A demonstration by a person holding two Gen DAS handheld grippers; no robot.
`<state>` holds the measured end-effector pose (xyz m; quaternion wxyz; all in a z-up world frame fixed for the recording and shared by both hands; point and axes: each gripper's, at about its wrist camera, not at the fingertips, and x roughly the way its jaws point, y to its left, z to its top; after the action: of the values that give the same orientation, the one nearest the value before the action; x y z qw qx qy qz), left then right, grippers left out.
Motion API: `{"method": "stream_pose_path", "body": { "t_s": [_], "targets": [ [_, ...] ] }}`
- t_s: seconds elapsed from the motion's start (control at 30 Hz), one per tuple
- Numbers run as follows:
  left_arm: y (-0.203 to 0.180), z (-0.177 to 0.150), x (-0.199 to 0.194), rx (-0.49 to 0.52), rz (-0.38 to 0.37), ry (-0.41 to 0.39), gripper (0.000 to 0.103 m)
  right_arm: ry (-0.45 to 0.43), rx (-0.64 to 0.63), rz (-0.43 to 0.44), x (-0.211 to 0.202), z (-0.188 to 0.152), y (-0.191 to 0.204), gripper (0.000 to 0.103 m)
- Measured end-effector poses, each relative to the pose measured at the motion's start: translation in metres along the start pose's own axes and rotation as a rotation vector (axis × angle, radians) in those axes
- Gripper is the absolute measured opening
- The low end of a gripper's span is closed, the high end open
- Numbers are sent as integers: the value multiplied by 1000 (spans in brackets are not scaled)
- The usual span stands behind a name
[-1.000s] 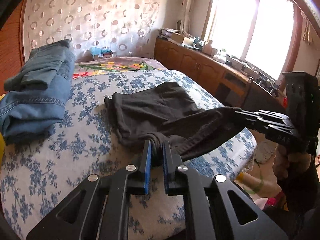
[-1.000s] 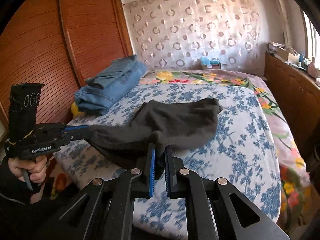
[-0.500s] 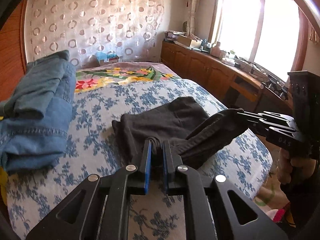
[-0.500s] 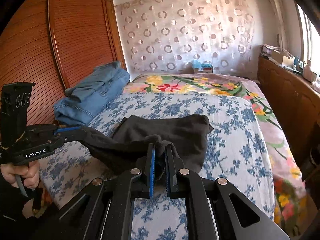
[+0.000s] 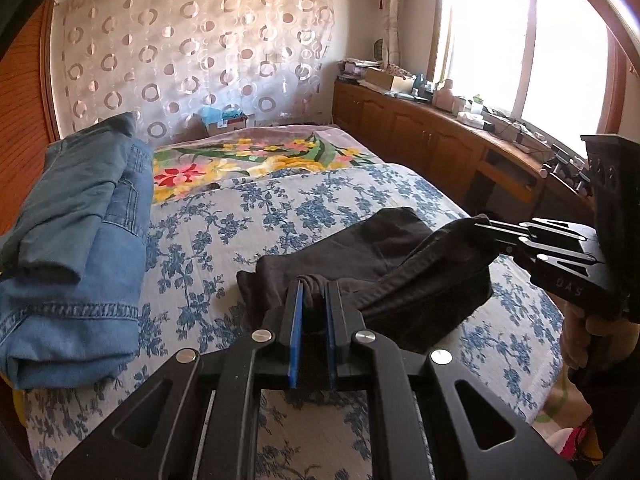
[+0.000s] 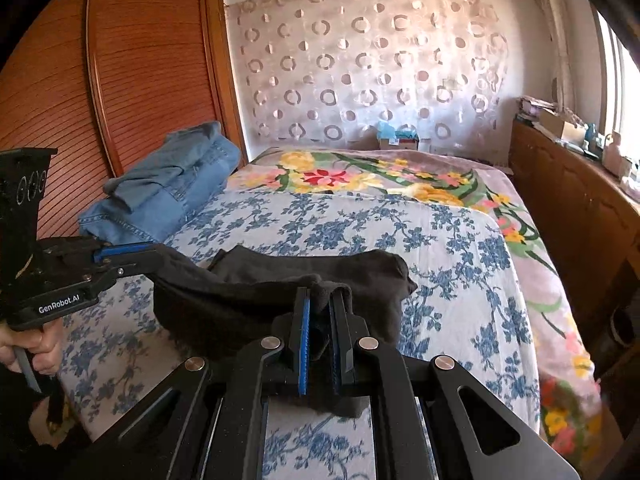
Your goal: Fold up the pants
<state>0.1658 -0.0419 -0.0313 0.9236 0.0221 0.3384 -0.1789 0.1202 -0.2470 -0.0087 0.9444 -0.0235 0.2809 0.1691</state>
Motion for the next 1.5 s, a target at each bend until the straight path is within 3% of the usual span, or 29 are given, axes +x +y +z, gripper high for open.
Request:
{"method": "stream_pose_path", "body": {
  "t_s": [0.37,0.57,0.63,0.7,0.73,0.87,0.9,0.93,1.27,1.33,1.5],
  "targets": [
    [14,19,42,-17,24,49,12,52,4,-45,46,20,-8,8],
    [13,21,41,-20,30,38,12,46,45,-24,43,23,-12,13],
    [12,20,38,-14,34,37,21,31,54,-28,34,23,-13,22],
    [12,19,37,-6,38,33,30,7,64,-35,25,20,-17,41],
    [11,17,35,-1,42,31,40,-3,68,-35,20,19,-19,42],
    [13,10,30,-7,20,25,64,-5,56,-57,7,5,-23,43],
    [13,8,29,-10,13,28,76,-1,45,-62,4,1,-22,43],
    [13,4,28,-11,2,28,78,7,35,-64,2,-4,-22,43],
    [13,-28,36,1,-10,101,78,123,12,-38,13,-35,-17,43],
    [14,-33,40,6,-11,130,65,135,17,-32,15,-36,-19,43],
    [13,-42,45,13,-29,170,50,150,43,-11,18,-36,-22,43]
  ]
}}
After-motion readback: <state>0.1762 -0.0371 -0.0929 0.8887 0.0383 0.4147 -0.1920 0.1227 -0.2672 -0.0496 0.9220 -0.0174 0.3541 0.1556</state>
